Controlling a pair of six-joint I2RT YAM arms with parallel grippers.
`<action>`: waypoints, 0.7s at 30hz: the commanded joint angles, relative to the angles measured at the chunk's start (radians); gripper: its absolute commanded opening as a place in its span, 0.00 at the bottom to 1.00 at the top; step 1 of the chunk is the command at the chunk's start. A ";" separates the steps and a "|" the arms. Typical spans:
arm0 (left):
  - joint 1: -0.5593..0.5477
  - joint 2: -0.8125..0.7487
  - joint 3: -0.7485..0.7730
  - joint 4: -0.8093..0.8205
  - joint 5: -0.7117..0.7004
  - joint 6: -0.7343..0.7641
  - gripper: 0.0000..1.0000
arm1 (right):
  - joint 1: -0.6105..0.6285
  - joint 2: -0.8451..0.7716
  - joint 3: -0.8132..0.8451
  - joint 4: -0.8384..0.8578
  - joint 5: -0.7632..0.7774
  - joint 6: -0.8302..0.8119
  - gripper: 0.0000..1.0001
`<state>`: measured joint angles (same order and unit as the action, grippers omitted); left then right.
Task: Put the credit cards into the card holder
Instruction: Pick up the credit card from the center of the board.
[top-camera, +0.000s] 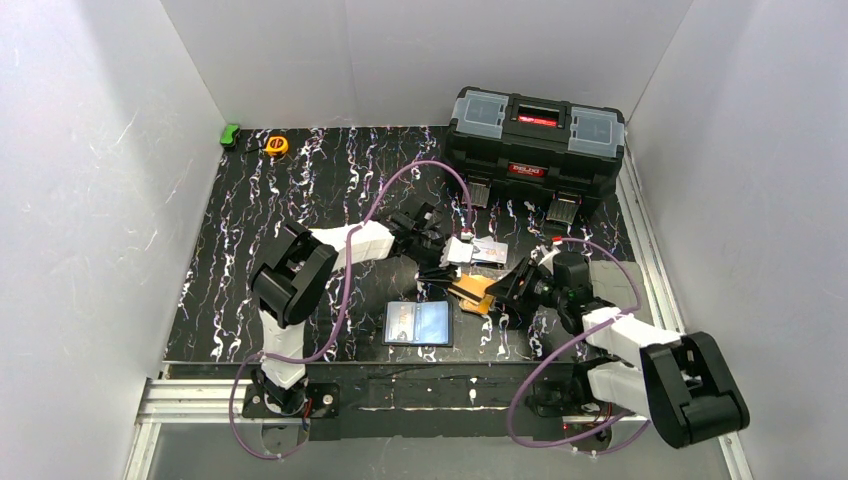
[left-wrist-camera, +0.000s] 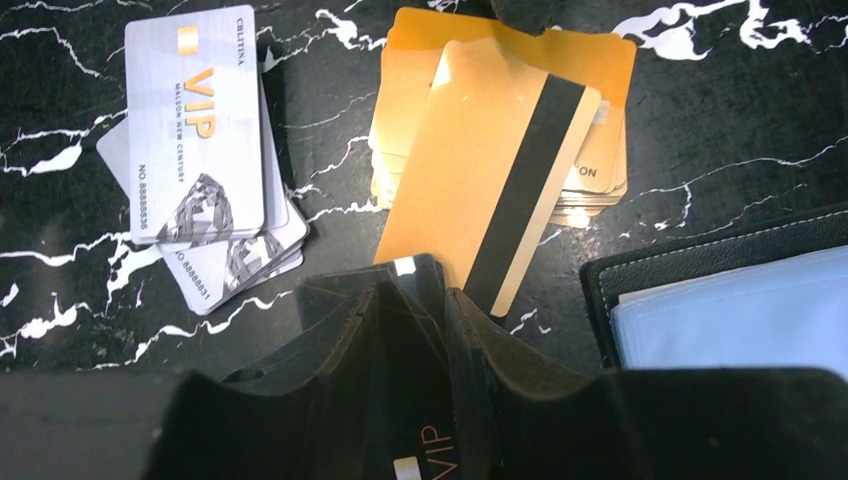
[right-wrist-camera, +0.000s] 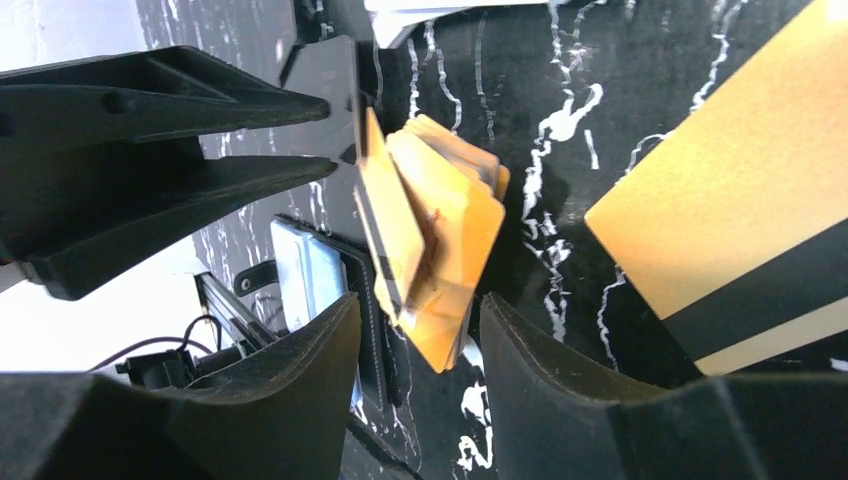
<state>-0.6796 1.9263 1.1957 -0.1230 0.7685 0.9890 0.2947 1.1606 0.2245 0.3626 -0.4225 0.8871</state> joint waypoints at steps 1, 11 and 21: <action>-0.010 -0.024 0.027 -0.009 0.022 0.016 0.30 | 0.000 -0.112 0.052 -0.095 0.002 -0.042 0.54; -0.015 -0.031 -0.010 -0.003 0.012 0.031 0.29 | -0.002 -0.043 0.052 -0.001 -0.054 0.004 0.50; -0.015 -0.027 -0.036 0.017 0.008 0.042 0.28 | -0.002 0.028 0.060 0.059 -0.080 0.009 0.49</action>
<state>-0.6907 1.9263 1.1809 -0.1047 0.7609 1.0069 0.2947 1.1793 0.2577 0.3485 -0.4744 0.8886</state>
